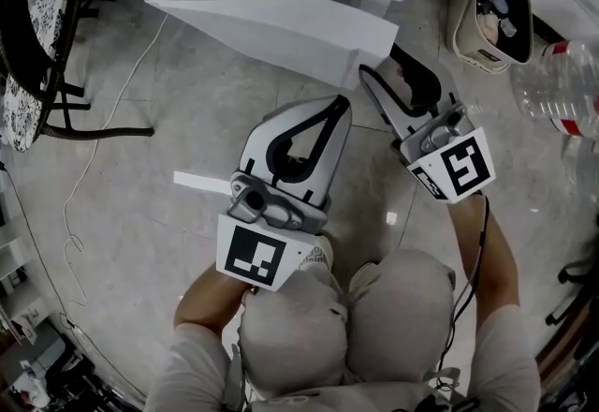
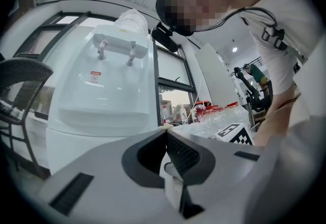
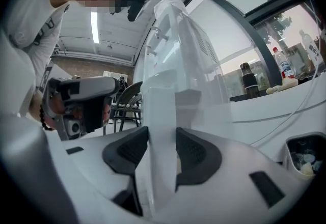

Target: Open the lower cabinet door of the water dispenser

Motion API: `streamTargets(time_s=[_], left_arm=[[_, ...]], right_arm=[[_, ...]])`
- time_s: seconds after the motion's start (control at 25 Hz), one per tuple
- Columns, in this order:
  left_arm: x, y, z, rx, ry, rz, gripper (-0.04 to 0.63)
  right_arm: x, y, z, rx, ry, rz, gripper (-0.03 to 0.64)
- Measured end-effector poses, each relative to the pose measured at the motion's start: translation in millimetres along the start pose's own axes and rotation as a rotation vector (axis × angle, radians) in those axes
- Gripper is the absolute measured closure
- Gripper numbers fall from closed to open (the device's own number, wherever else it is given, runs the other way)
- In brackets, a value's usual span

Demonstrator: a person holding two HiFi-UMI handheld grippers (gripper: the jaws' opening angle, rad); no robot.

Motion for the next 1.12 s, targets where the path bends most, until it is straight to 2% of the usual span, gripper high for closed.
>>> streamTargets(time_s=[0.16, 0.28, 0.68, 0.88, 1.12], left_arm=[[32, -3, 4, -0.018, 0.048, 0.014, 0.594], [52, -5, 8, -0.035, 0.096, 0.033, 0.594], [119, -2, 39, -0.046, 0.289, 0.055, 0.594], [149, -8, 51, -0.053, 0.369, 0.089, 0.594], [181, -4, 71, -0.032, 0.501, 0.079, 0.594]], right_arm=[[16, 3, 37, 0.01, 0.08, -0.005, 0.446], [19, 9, 59, 0.002, 0.107, -0.031, 0.449], [1, 16, 125, 0.022, 0.314, -0.013, 0.443], [-7, 21, 154, 0.025, 0.369, -0.039, 0.44], [-25, 33, 194, 0.032, 0.503, -0.086, 0.472]])
Point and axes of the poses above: the fingertips, and each gripper's own axes: x backward along the fingers, z to its left, y out of its top, the point moved 2 cm from there along x, backward along the fingers, and after that the axes turned 9 degrees about x, right-handed, at the moved point
